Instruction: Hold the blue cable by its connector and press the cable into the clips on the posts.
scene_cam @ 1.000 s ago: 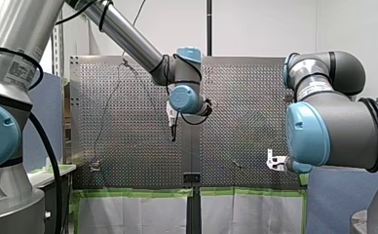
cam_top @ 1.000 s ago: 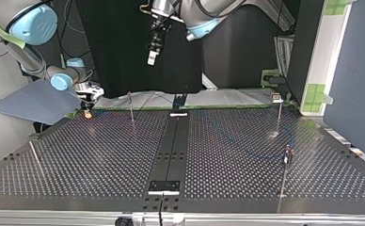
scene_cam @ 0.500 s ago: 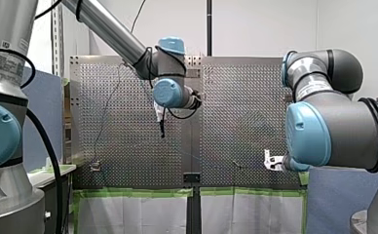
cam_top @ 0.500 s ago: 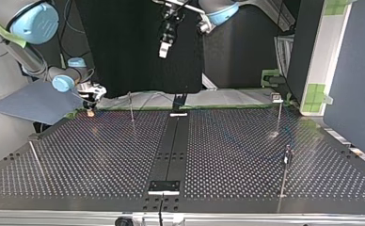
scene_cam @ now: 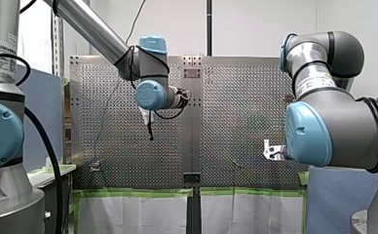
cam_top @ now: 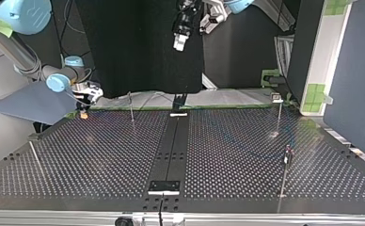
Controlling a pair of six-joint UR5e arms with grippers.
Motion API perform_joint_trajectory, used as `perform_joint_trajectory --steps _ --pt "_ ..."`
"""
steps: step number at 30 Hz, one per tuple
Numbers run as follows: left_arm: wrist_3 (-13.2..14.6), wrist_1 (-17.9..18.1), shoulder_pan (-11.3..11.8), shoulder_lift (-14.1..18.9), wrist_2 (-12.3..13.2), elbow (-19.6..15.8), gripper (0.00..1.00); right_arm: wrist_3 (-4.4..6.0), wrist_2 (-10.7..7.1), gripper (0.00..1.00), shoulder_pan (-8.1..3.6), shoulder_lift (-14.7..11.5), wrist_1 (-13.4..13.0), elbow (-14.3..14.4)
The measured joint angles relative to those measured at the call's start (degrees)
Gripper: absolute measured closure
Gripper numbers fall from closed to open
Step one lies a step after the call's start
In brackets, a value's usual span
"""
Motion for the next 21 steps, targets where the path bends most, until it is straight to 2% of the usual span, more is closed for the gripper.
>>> perform_joint_trajectory --steps 5,8,12,17,21 --pt "1.05 2.63 -0.27 -2.31 0.13 -2.65 0.13 0.38 0.75 1.00 0.23 -2.31 -0.14 0.64" --pt "0.72 4.23 -0.33 -3.88 0.24 -4.26 0.13 1.50 1.85 1.00 1.05 -3.85 -1.11 1.79" --pt "1.15 6.42 -0.37 -6.05 0.00 -6.43 0.13 3.49 3.80 1.00 2.87 -5.96 -2.47 3.54" --pt "1.72 9.45 -0.61 -9.10 -0.47 -9.49 0.13 6.12 6.53 1.00 5.59 -8.73 -2.76 4.18" --pt "1.73 11.74 -0.81 -10.82 -0.95 -11.75 0.13 7.05 7.74 1.00 7.58 -10.90 -2.83 4.29"
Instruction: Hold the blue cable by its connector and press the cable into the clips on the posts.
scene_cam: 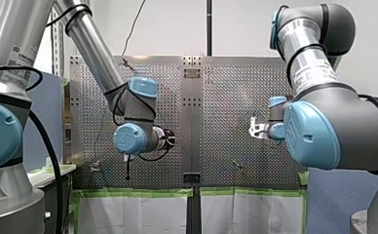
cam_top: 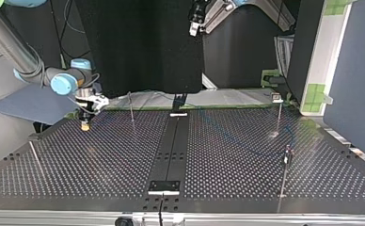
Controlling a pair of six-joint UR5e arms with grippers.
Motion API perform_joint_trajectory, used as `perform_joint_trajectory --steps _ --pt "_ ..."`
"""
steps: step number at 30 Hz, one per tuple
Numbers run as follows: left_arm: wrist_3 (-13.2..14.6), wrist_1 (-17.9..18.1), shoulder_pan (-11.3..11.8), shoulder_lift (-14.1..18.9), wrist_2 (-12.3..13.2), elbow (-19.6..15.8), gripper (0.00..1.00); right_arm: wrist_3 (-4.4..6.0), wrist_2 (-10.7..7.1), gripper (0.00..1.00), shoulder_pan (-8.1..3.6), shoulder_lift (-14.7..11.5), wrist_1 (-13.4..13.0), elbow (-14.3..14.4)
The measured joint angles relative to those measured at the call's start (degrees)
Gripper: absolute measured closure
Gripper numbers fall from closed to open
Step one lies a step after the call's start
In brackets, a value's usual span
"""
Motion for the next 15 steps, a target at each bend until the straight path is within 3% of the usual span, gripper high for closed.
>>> perform_joint_trajectory --steps 4,15 --pt "0.00 1.46 -0.04 -0.47 -0.23 -1.47 0.13 0.16 0.22 1.00 0.54 -1.17 -0.08 -0.02" --pt "0.00 1.88 -0.06 -0.57 -0.28 -1.86 0.13 0.19 0.27 1.00 0.65 -1.49 -0.10 -0.03"
